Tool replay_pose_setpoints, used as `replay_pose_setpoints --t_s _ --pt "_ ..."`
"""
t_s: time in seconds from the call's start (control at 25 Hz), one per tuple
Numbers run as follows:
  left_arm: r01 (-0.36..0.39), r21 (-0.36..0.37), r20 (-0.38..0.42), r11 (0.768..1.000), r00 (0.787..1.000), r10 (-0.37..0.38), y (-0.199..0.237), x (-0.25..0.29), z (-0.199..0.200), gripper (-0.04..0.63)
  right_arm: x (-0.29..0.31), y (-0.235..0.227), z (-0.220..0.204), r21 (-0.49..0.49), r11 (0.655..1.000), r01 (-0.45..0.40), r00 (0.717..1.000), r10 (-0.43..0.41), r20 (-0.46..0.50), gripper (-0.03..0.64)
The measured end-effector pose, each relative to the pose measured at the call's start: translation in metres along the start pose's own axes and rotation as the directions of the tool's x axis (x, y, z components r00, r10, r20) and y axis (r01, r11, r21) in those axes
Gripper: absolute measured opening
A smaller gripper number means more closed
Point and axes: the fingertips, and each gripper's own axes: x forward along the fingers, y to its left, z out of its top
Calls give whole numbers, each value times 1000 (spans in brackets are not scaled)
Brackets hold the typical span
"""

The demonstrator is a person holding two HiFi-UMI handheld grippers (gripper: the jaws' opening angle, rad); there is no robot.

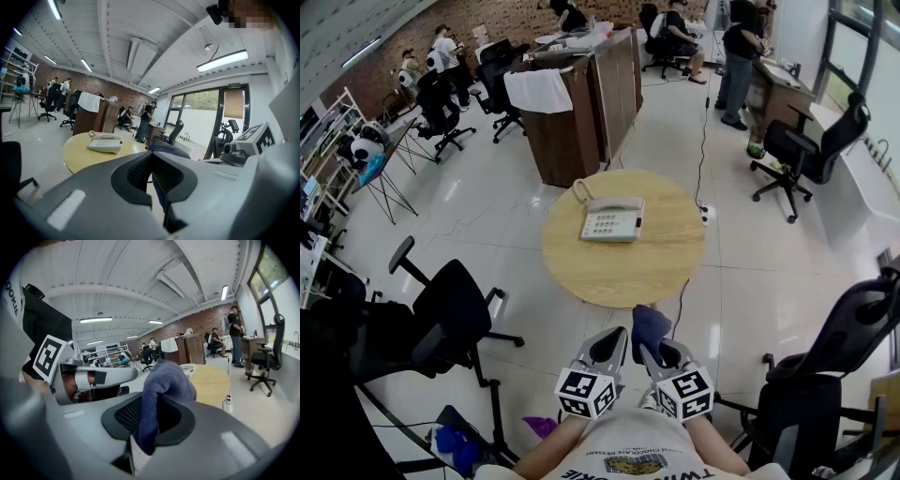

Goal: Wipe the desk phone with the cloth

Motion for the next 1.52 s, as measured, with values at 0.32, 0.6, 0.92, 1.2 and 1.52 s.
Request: replay_pose_setpoints --t_s 0.32,0.6,0.92,1.2,1.52 --pt "-25 9 -14 1000 1000 25 -19 24 -3 -8 -14 -36 -3 7 1000 -11 1000 11 -5 66" --pt "-39 2 -22 999 999 39 -27 35 -5 -9 -19 -60 -2 20 1000 -8 1000 8 -2 66" --pt "-43 -17 -36 999 998 42 -17 52 -9 -8 -10 -68 -3 21 1000 -10 1000 10 -14 66" --pt "-14 -36 -46 999 999 12 0 77 -11 -9 9 -85 -1 30 999 28 999 -27 -30 66" --pt "-11 -63 -46 998 999 8 41 103 0 -8 51 -97 16 22 999 38 998 -37 -47 66"
